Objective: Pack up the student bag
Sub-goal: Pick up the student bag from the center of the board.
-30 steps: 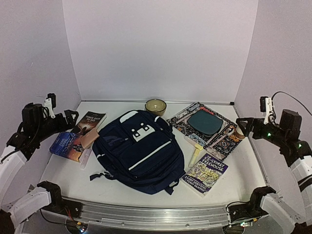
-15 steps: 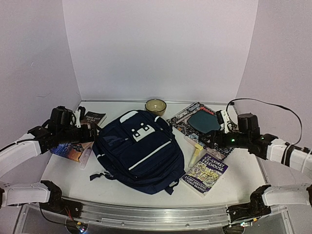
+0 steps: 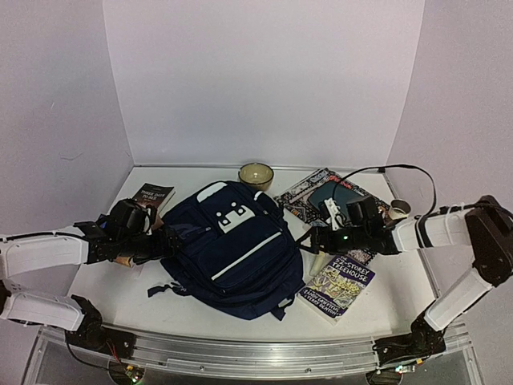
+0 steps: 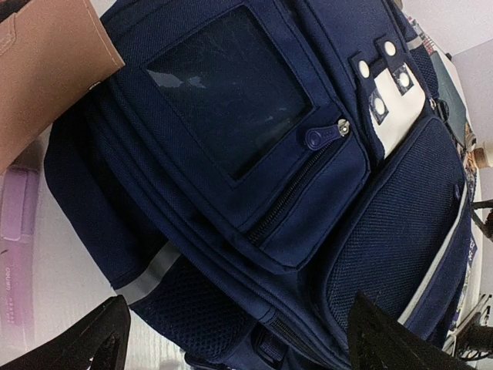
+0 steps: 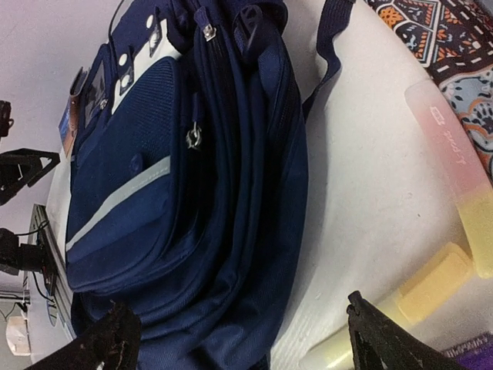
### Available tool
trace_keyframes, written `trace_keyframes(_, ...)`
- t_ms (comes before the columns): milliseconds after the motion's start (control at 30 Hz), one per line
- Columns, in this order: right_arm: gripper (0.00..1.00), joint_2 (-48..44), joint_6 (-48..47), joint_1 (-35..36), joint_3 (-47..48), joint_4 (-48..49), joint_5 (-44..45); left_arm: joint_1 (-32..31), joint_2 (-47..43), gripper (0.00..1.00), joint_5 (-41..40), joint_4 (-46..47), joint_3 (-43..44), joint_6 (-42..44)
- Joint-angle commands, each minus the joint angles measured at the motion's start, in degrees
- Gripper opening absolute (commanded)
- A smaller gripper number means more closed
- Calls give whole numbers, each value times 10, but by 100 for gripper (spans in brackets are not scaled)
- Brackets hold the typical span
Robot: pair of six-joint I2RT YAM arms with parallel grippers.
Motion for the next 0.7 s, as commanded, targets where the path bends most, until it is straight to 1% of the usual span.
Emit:
trace_keyframes(0, 93, 73, 8, 14, 59, 52, -34, -3, 30, 99, 19, 65, -6, -31)
trace_keyframes(167, 88, 151, 7, 21, 90, 80, -65, -4, 76, 100, 27, 99, -11, -45)
trace_keyframes(233, 83, 171, 4, 25, 100, 90, -86, -4, 93, 100, 29, 114, -10, -50)
trace_keyframes(300, 76, 188, -1, 28, 108, 98, -104, -4, 106, 99, 30, 126, -9, -53)
trace_keyframes(400, 61, 203, -9, 32, 119, 109, -141, -4, 125, 99, 35, 140, -5, -55)
trace_keyframes(500, 41, 199, -13, 35, 122, 116, -167, -4, 144, 99, 41, 141, 4, -56)
trace_keyframes(600, 24, 179, -13, 36, 120, 117, -182, -4, 147, 99, 40, 141, 9, -52)
trace_keyframes(667, 9, 161, -10, 37, 117, 117, -187, -4, 142, 99, 32, 140, 9, -53)
